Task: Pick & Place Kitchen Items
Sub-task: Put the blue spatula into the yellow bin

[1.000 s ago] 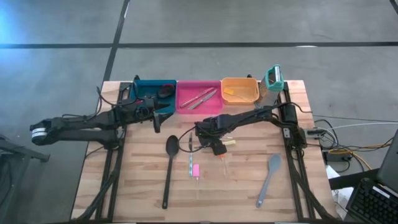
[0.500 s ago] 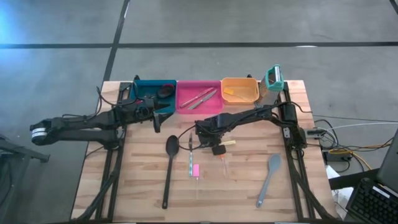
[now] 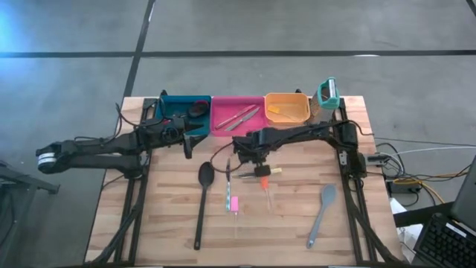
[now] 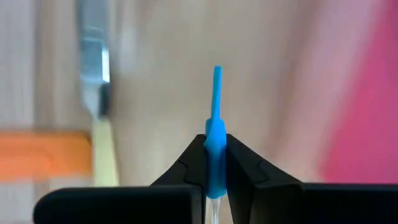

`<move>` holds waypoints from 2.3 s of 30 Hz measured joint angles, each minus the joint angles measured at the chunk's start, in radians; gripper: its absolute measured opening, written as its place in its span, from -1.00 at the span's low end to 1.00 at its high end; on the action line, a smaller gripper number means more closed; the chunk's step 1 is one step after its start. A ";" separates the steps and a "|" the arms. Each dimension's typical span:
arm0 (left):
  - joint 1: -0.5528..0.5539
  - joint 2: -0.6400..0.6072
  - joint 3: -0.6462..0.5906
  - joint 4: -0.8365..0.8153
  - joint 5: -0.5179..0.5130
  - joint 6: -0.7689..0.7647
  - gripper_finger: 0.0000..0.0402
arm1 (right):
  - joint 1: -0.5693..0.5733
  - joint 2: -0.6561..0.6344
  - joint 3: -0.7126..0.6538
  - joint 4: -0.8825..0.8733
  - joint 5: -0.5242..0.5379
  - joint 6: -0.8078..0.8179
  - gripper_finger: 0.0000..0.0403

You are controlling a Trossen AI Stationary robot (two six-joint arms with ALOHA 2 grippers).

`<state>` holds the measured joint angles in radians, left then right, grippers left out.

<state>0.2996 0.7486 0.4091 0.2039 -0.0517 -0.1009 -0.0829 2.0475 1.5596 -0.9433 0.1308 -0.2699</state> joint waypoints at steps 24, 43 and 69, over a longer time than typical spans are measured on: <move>0.000 0.000 0.000 -0.002 -0.023 0.000 0.19 | -0.462 -0.372 -0.032 0.110 0.100 -0.326 -0.90; 0.000 0.000 -0.004 -0.003 -0.072 0.023 0.19 | -0.672 -0.311 -0.299 0.435 -0.087 -0.640 -0.90; 0.000 0.000 -0.004 0.004 -0.080 0.022 0.19 | -0.694 -0.312 -0.554 0.678 -0.138 -0.618 -0.90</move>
<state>0.2996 0.7490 0.4049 0.2083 -0.1314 -0.0788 -0.7765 1.7359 1.0058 -0.2657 -0.0074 -0.8882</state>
